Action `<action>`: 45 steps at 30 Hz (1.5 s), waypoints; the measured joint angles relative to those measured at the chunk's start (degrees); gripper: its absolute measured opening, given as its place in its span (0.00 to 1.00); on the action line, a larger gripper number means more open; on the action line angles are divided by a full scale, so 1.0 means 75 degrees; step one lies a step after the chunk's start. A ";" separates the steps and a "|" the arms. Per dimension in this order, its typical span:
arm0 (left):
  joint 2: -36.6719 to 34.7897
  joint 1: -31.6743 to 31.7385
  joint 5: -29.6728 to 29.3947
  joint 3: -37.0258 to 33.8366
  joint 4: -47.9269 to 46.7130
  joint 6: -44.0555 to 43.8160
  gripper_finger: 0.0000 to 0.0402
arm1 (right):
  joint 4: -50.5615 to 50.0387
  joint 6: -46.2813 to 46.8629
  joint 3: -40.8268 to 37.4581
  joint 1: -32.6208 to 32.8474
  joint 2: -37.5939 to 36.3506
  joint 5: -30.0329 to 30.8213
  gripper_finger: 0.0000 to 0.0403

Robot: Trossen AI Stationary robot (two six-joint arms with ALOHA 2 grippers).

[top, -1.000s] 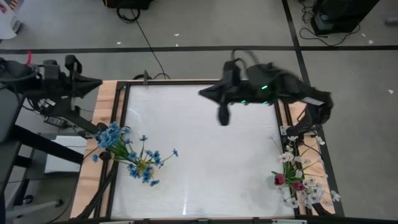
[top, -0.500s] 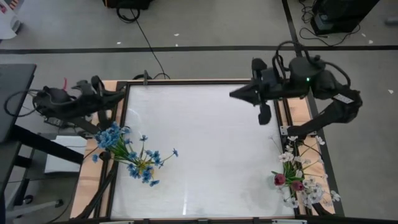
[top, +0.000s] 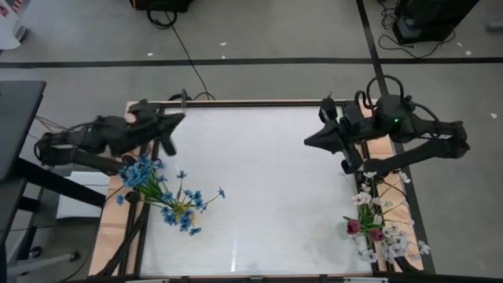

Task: Sort flowers into vase by color
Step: Return to Home Position

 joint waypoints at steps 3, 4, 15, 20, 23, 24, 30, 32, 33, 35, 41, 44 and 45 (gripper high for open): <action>0.0344 0.0925 0.0059 -0.0053 -0.0027 -0.0378 0.00 | 0.0069 0.0176 -0.0211 0.0001 -0.0123 -0.0383 0.02; 0.0437 0.1281 0.0057 -0.0053 -0.0037 -0.0431 0.00 | 0.0050 0.0216 -0.0218 0.0014 -0.0127 -0.0515 0.02; 0.0116 0.5851 0.3379 -0.0050 -0.1103 0.0620 0.00 | -0.0029 0.0313 -0.0215 0.0630 -0.0187 -0.0490 0.02; -0.0212 0.6967 0.4728 -0.0061 -0.1670 0.0917 0.00 | -0.0148 0.0284 -0.0215 0.0931 -0.0296 -0.0043 0.02; -0.0595 0.7085 0.4891 -0.0551 -0.1575 0.0868 0.00 | -0.0160 0.0159 -0.0212 0.1114 -0.0325 0.0212 0.02; -0.0782 0.7085 0.4897 -0.0828 -0.1457 0.0781 0.00 | -0.0152 0.0136 -0.0212 0.1169 -0.0328 0.0307 0.02; -0.2038 0.7074 0.5193 -0.2669 -0.0215 -0.0113 0.00 | -0.0150 0.0127 -0.0212 0.1363 -0.0328 0.0798 0.02; -0.2339 0.7074 0.5212 -0.3057 -0.0115 -0.0276 0.00 | -0.0149 0.0114 -0.0212 0.1364 -0.0328 0.0903 0.02; -0.2467 0.7074 0.5214 -0.3222 -0.0108 -0.0331 0.00 | -0.0149 0.0094 -0.0212 0.1362 -0.0330 0.0964 0.02; -0.2690 0.7074 0.5252 -0.3555 -0.0075 -0.0424 0.00 | -0.0166 -0.0122 -0.0212 0.1338 -0.0352 0.1131 0.02; -0.3048 0.7073 0.6207 -0.4692 0.0747 -0.1259 0.00 | -0.1149 -0.0780 -0.0206 0.1354 -0.0597 0.2940 0.02; -0.3098 0.7023 0.6528 -0.5051 0.1206 -0.1440 0.00 | -0.1787 -0.0308 -0.0212 0.1358 -0.0791 0.3329 0.01; -0.3100 0.6961 0.6555 -0.5166 0.1303 -0.1470 0.00 | -0.1769 -0.0243 -0.0267 0.1358 -0.0856 0.3335 0.01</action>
